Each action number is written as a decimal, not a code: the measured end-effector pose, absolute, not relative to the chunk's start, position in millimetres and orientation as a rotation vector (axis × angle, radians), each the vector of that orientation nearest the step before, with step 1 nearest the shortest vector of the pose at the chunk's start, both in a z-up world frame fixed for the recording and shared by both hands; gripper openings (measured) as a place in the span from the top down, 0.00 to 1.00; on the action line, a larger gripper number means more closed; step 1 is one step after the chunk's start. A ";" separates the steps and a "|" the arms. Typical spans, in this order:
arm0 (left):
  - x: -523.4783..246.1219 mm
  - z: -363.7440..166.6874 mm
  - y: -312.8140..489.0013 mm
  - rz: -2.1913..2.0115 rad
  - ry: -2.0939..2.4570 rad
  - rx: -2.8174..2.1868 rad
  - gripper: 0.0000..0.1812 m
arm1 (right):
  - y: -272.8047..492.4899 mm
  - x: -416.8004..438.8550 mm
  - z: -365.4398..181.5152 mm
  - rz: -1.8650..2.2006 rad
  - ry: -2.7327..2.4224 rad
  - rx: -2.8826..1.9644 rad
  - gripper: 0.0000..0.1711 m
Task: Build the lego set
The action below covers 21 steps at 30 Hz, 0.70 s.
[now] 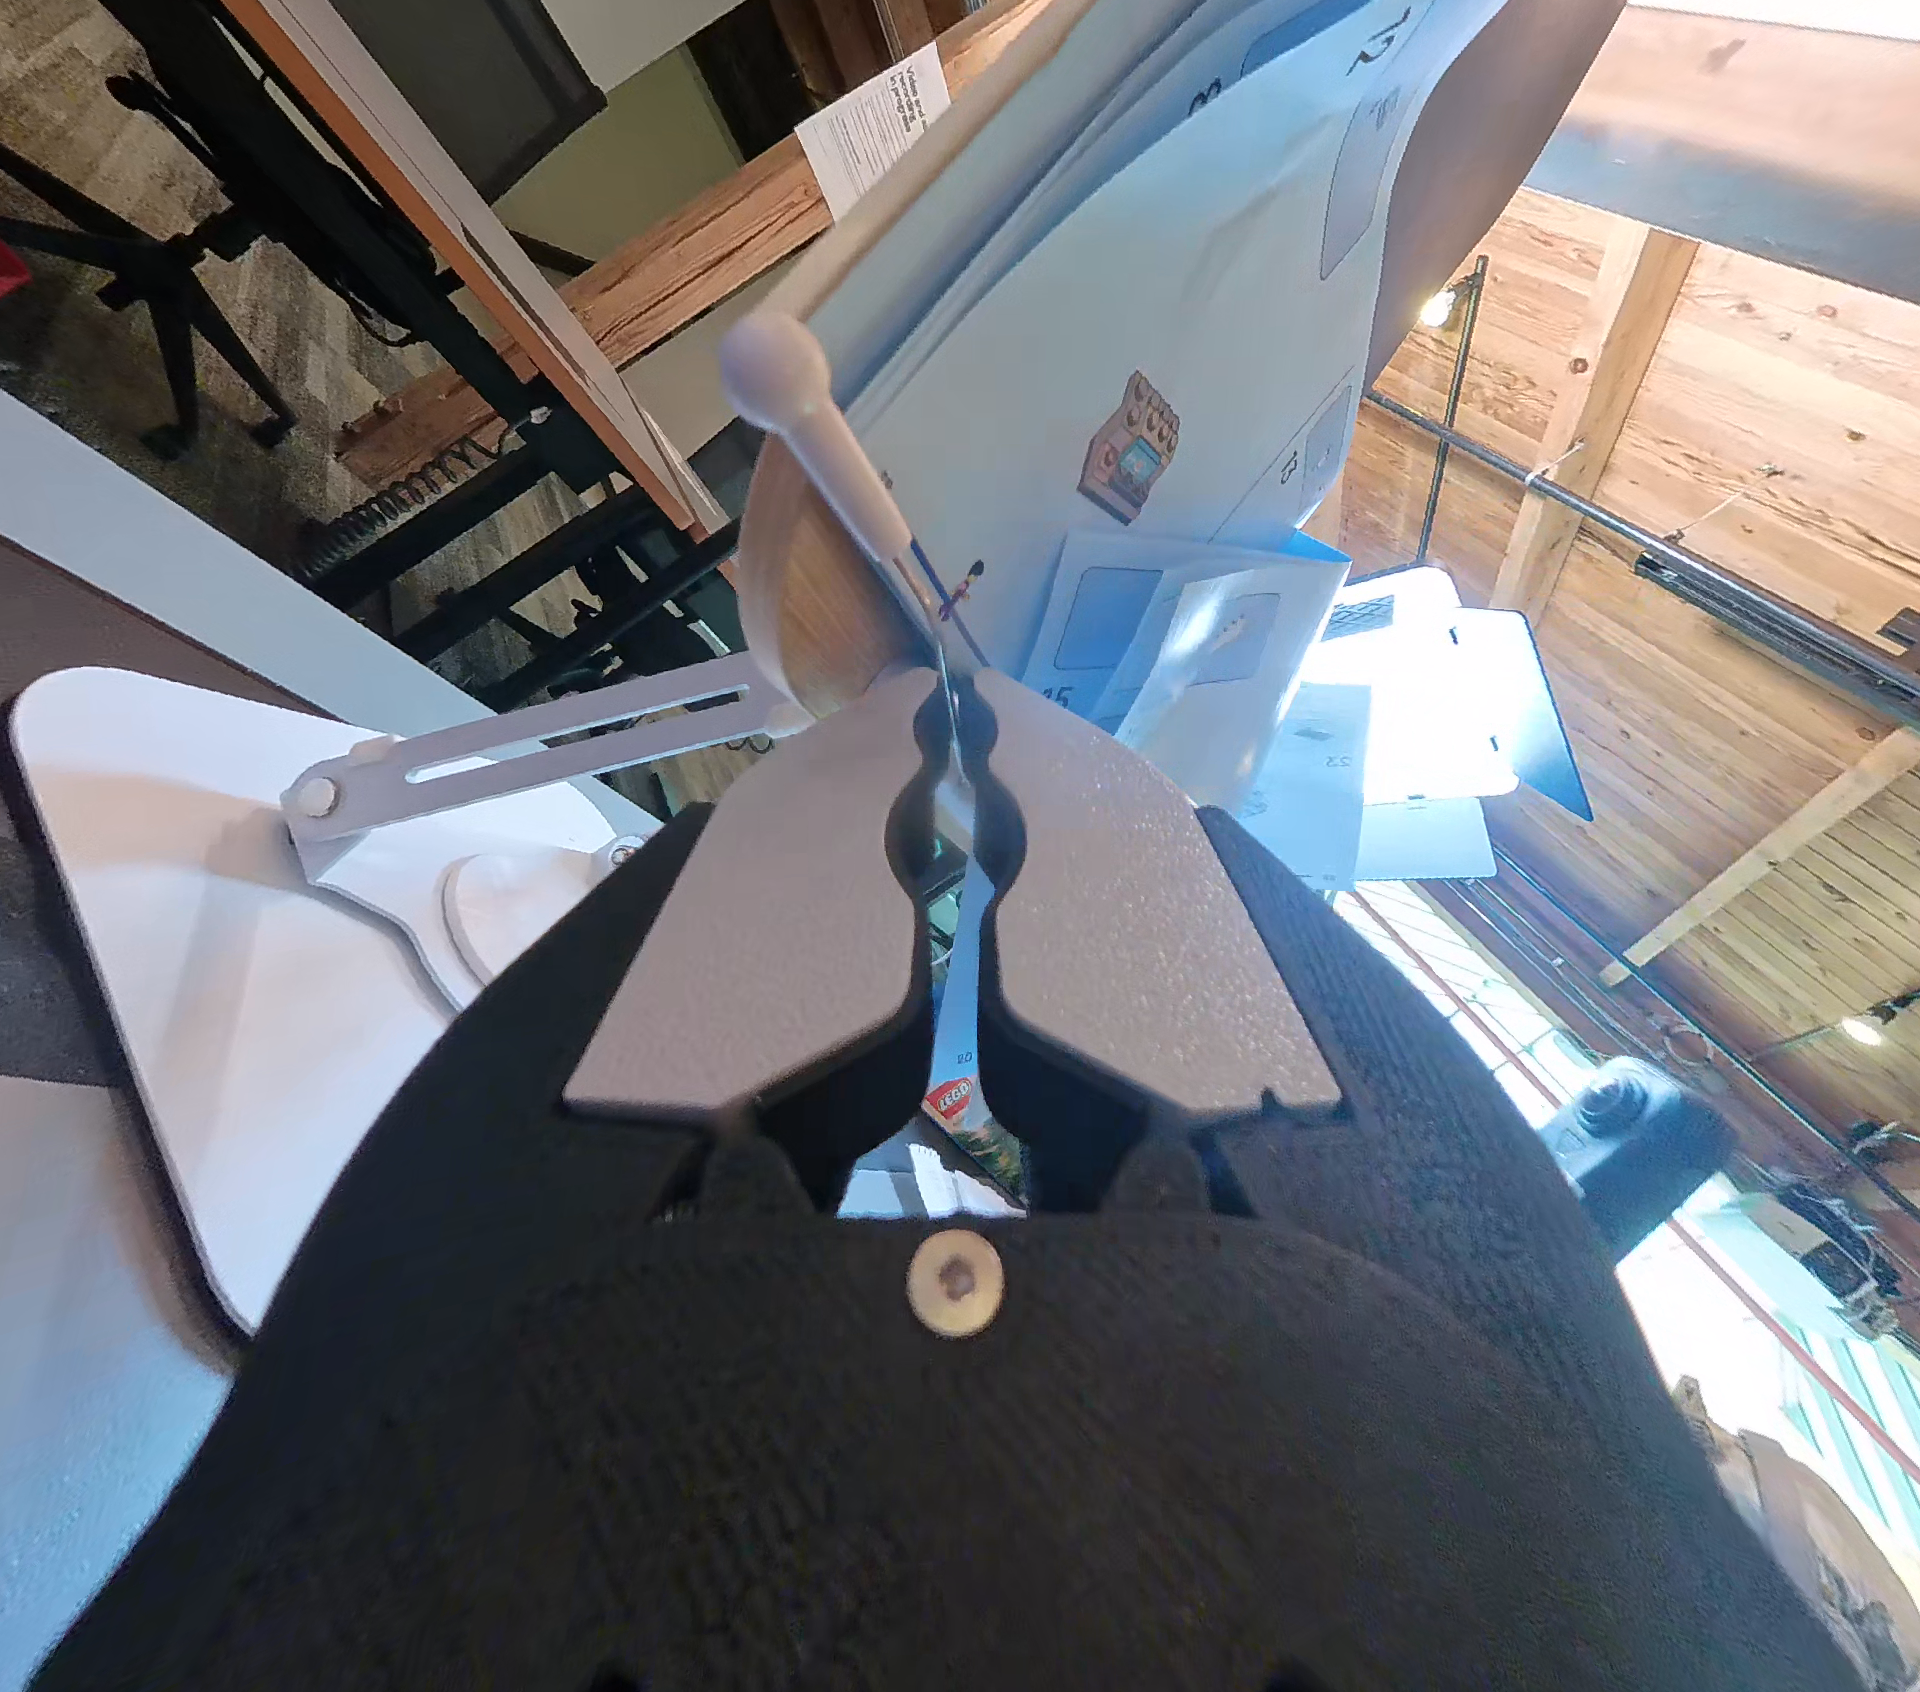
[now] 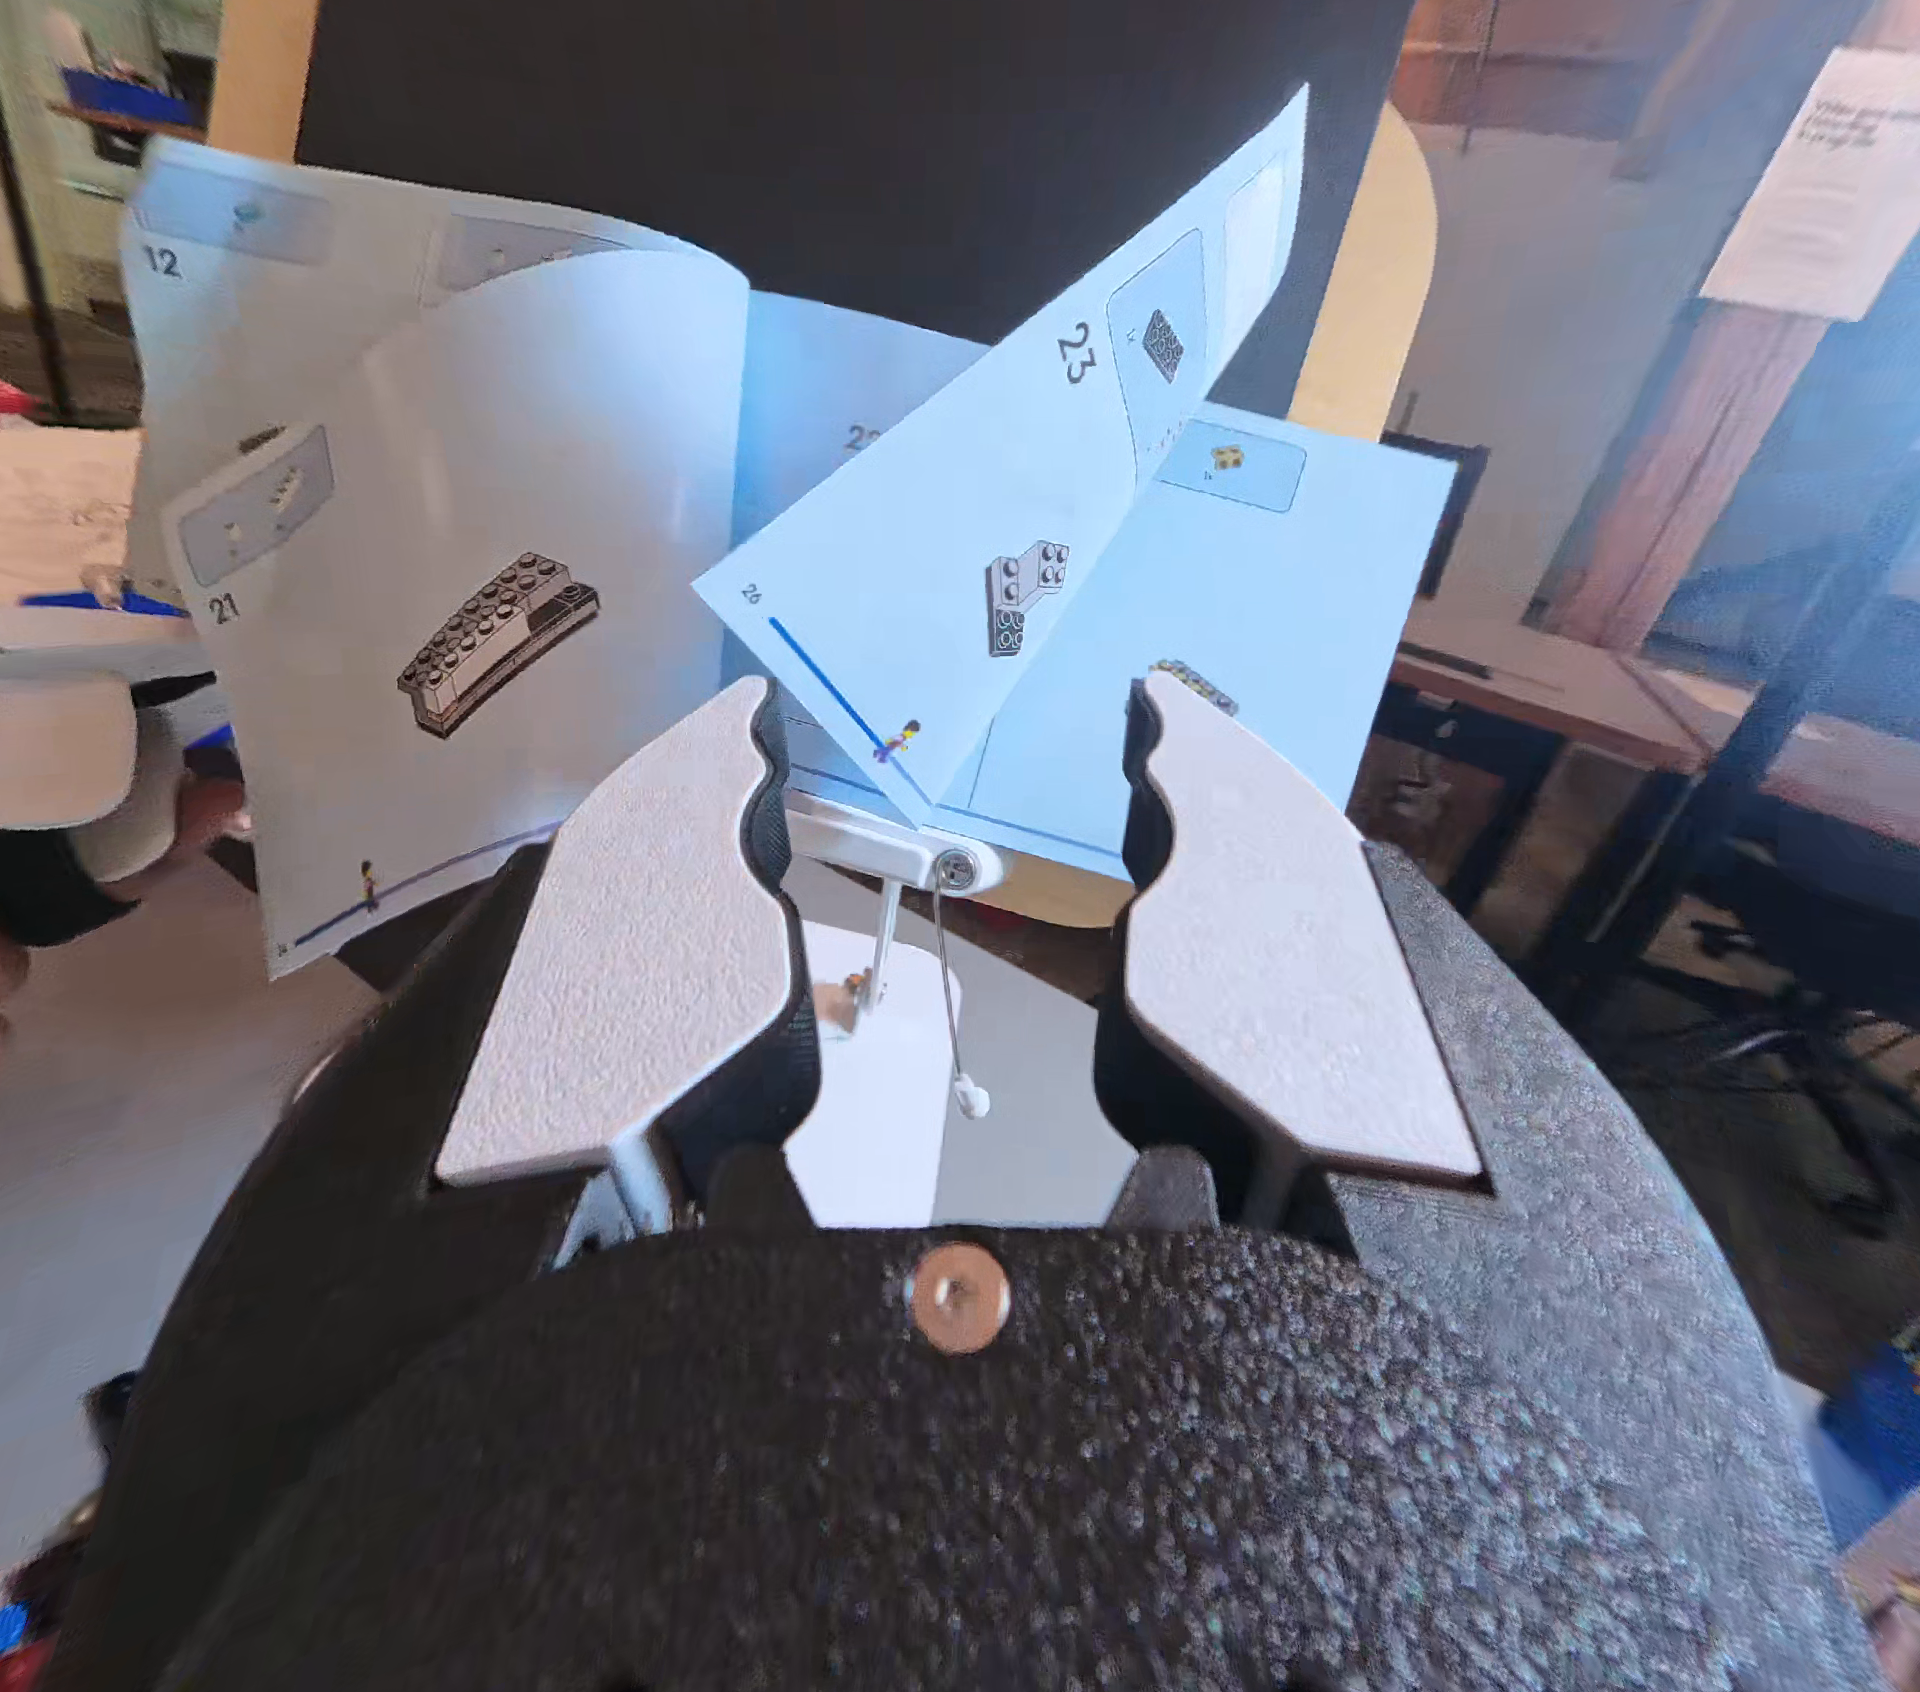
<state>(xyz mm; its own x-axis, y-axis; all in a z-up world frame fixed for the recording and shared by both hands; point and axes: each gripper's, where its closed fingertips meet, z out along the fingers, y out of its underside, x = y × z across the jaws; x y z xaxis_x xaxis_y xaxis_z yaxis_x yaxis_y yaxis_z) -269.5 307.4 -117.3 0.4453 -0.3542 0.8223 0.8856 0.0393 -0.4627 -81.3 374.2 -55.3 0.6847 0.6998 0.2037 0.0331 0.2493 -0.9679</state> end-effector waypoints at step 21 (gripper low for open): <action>-269.6 -118.0 307.5 -1.031 -0.566 -1.164 0.99 | 380.5 -66.7 -83.3 0.947 -0.739 -1.309 0.61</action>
<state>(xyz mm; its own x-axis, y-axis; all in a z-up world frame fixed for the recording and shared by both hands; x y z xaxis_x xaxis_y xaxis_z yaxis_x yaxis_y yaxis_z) -269.6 307.5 -118.0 0.4528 -0.3602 0.8156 0.8815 0.0435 -0.4702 -66.7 380.5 -83.3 0.4496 0.8908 -0.0656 -0.1520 0.0040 -0.9884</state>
